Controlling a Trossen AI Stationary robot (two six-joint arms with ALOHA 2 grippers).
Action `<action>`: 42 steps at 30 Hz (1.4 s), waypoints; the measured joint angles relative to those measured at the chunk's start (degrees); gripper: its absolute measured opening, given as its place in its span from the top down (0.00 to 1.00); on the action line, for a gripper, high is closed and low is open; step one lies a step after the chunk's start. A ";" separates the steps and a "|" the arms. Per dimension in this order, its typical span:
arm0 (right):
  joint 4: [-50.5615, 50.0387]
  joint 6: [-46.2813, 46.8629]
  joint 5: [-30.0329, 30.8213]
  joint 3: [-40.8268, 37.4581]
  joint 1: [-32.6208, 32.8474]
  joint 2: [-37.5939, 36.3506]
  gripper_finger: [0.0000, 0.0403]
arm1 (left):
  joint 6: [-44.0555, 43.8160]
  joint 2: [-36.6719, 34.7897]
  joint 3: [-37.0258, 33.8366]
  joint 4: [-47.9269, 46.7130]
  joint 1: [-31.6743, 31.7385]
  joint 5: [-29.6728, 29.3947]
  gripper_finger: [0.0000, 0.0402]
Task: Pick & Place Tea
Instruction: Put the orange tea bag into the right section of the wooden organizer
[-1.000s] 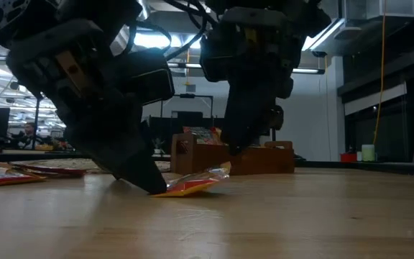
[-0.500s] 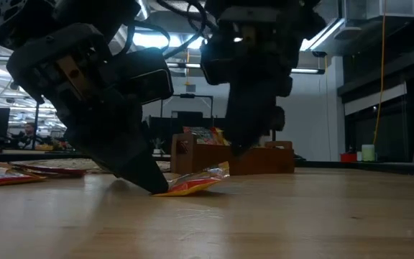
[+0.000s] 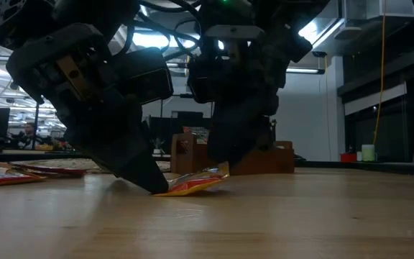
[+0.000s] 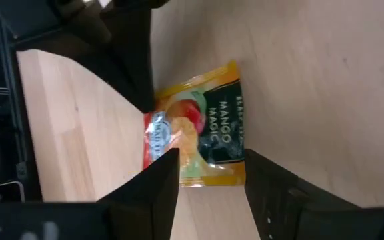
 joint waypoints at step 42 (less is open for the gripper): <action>-8.06 -7.91 5.07 -0.07 -1.31 -3.03 0.99 | 3.35 -4.11 -0.70 -0.40 0.35 2.35 0.97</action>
